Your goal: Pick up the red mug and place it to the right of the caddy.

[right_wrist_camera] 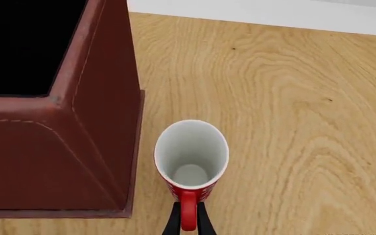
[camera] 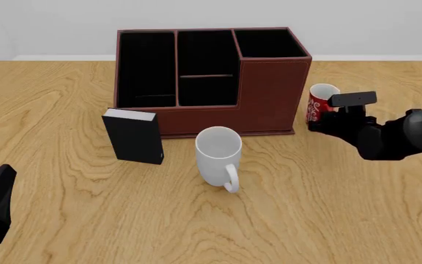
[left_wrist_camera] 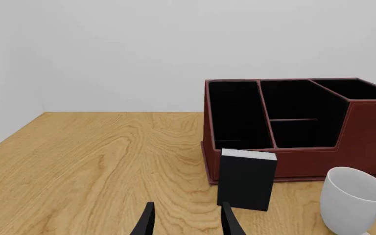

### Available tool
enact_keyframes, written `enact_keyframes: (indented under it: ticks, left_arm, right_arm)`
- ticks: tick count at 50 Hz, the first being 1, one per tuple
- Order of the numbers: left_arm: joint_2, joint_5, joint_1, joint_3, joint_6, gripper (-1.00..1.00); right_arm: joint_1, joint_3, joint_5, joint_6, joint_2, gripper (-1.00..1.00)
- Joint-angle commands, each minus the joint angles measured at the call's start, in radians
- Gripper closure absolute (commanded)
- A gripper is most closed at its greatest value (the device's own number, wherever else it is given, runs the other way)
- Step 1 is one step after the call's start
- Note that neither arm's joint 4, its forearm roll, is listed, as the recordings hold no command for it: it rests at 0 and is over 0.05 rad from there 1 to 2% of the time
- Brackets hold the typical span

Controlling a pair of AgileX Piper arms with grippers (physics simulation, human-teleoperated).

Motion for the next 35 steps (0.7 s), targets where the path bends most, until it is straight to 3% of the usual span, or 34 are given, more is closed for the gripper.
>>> enact_keyframes:
  ticks: [1,22,35]
  left_arm:
    - [0.000,0.000,0.000,0.000,0.000,-1.00]
    - [0.000,0.000,0.000,0.000,0.000,-1.00]
    - [0.000,0.000,0.000,0.000,0.000,-1.00]
  right_arm:
    - [0.004,0.059,0.000,0.030,0.028,-1.00]
    - [0.002,0.073,0.000,0.048,0.011,-1.00]
    - [-0.027,0.219,-0.061,0.066,-0.096,-1.00]
